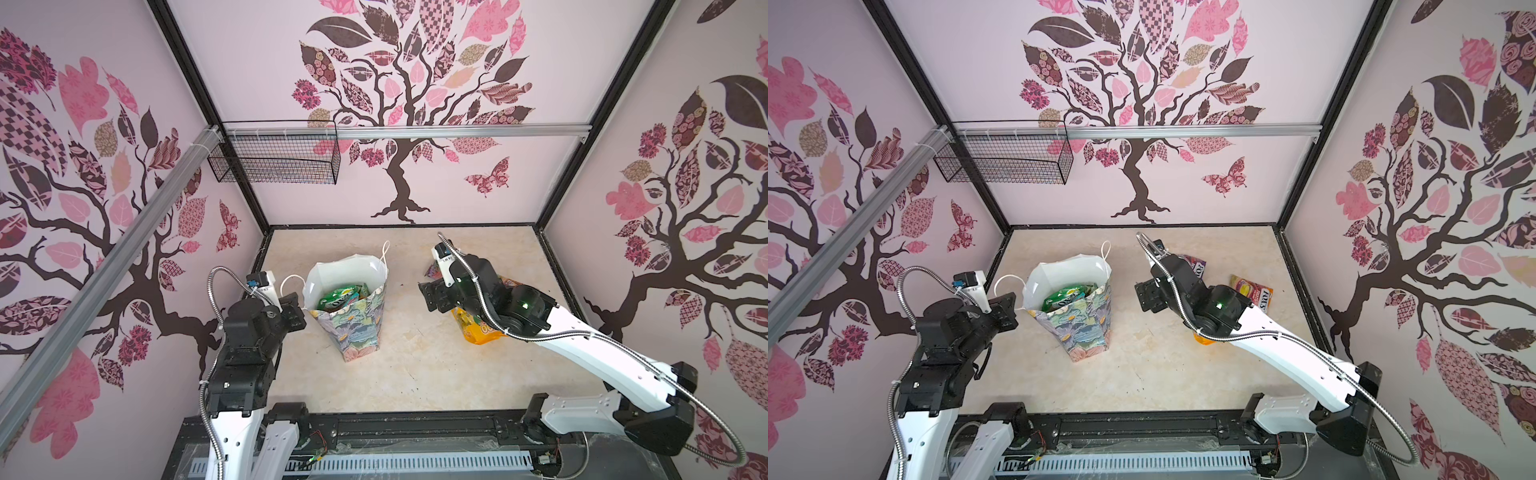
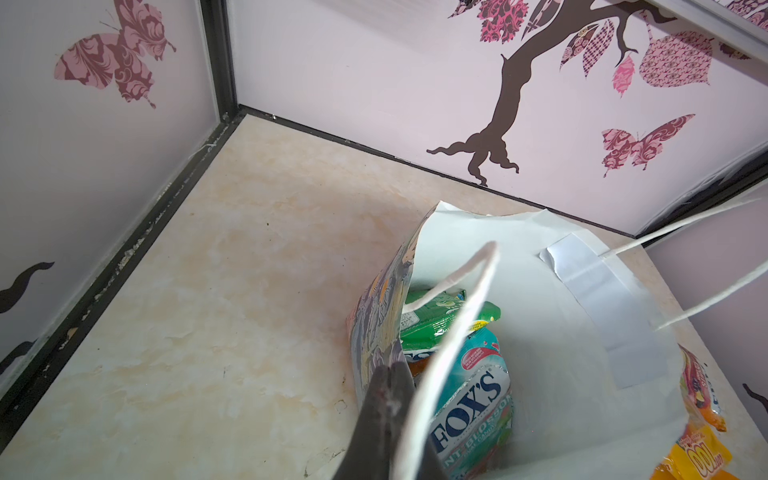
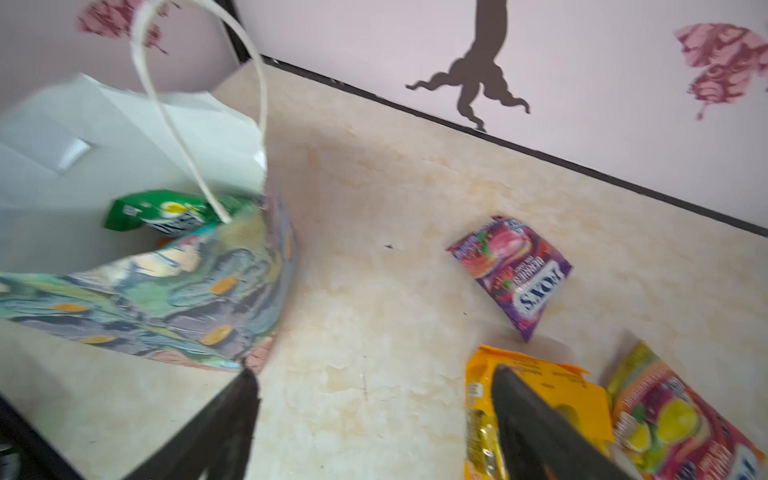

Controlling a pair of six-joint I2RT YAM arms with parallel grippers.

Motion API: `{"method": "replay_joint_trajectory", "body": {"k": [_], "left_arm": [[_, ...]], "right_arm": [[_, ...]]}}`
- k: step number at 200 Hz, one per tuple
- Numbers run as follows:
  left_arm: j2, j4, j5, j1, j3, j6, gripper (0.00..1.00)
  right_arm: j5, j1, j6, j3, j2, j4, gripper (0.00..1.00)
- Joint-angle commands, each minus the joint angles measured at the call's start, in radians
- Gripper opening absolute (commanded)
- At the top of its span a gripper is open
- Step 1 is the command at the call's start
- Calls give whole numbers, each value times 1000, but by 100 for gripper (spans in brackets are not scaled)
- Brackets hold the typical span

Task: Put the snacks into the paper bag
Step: 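Withdraw the right gripper from the paper bag toward the yellow mango bag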

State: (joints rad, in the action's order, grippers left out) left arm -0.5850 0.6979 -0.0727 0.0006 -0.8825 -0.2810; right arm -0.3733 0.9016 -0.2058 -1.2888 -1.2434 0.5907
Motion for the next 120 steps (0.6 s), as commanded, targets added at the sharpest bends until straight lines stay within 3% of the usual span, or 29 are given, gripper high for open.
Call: {"method": "replay_joint_trajectory", "body": {"k": [1, 51, 120], "left_arm": [[-10, 2, 8, 3, -10, 20, 7], [-7, 2, 3, 4, -9, 17, 6], [-8, 5, 2, 4, -13, 15, 7]], "right_arm": [[-123, -38, -63, 62, 48, 46, 99], [163, -428, -141, 369, 114, -102, 100], [176, -483, -157, 487, -4, -255, 100]]}}
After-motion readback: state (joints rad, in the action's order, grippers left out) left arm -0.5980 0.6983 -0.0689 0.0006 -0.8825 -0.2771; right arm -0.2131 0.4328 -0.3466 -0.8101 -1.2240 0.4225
